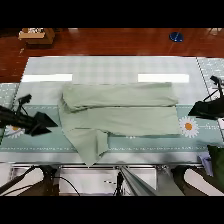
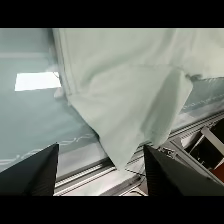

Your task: Fold the shirts.

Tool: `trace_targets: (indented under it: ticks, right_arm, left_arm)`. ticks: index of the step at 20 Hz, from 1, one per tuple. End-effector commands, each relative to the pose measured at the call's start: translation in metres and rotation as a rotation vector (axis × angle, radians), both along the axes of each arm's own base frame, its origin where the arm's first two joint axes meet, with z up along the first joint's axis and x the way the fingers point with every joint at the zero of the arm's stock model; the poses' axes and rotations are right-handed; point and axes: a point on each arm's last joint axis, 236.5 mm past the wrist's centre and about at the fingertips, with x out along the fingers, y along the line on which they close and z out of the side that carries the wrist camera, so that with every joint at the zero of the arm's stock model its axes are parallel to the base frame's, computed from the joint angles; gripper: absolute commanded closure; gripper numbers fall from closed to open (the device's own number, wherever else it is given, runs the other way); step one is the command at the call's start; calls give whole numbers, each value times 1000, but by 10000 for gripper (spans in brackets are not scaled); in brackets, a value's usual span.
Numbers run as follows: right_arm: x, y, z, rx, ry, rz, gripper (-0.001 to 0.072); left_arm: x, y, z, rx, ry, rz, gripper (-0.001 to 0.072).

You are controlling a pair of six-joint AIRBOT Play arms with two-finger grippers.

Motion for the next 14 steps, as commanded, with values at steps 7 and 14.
trace_targets:
  ticks: [7, 14]
  right_arm:
    - [-11, 26, -4, 102, -70, -51, 220]
    - [-20, 15, -9, 53, -30, -52, 220]
  left_arm:
    - [-28, -22, -34, 41, 16, 9, 99]
    - [-3, -72, -54, 41, -51, -48, 100]
